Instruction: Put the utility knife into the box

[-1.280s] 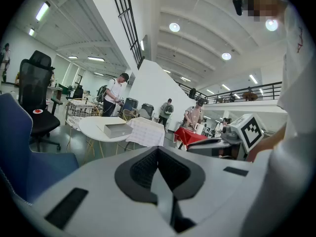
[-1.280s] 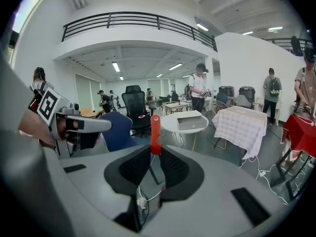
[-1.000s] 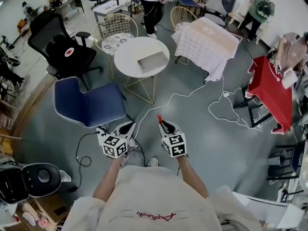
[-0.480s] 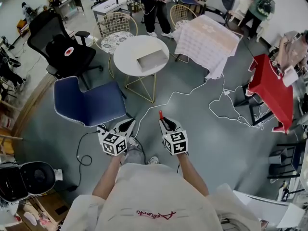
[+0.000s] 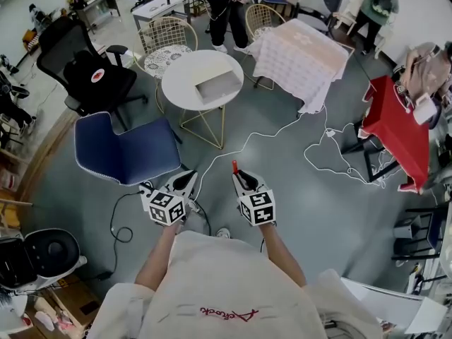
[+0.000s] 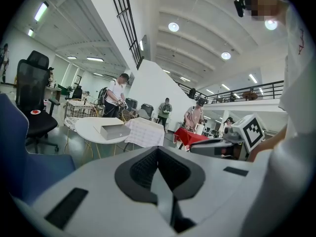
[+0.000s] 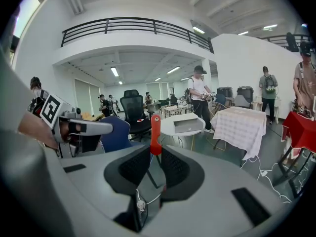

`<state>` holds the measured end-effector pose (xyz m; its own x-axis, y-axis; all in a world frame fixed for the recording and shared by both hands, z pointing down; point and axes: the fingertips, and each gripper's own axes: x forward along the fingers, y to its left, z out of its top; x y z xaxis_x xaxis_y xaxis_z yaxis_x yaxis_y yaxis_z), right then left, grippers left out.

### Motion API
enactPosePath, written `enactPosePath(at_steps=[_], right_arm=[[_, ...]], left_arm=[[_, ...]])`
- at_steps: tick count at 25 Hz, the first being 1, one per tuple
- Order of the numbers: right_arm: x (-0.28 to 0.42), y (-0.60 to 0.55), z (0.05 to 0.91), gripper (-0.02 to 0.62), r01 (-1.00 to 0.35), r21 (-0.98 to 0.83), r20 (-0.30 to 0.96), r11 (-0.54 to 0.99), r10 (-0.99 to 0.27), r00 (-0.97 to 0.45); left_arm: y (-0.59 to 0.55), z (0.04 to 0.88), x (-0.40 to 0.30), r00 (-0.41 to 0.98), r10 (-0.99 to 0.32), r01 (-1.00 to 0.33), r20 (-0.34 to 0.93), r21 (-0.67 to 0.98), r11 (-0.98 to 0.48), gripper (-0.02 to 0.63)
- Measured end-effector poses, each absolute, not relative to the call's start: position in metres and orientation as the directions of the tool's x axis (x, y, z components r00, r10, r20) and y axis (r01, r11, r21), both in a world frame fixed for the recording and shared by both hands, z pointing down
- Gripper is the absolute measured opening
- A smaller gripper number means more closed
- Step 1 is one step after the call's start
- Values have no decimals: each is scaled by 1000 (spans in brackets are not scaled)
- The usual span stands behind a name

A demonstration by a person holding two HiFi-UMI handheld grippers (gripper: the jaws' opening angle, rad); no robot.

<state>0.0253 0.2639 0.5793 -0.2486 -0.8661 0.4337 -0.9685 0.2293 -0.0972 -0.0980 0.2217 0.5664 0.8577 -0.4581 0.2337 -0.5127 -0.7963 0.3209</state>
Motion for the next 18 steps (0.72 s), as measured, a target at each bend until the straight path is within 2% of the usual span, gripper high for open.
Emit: enactPosePath(at_steps=[18], right_arm=[[50, 248, 585, 78, -972, -111, 438, 208, -867, -235]], left_arm=[[201, 576, -76, 869, -423, -489, 256, 322, -810, 11]])
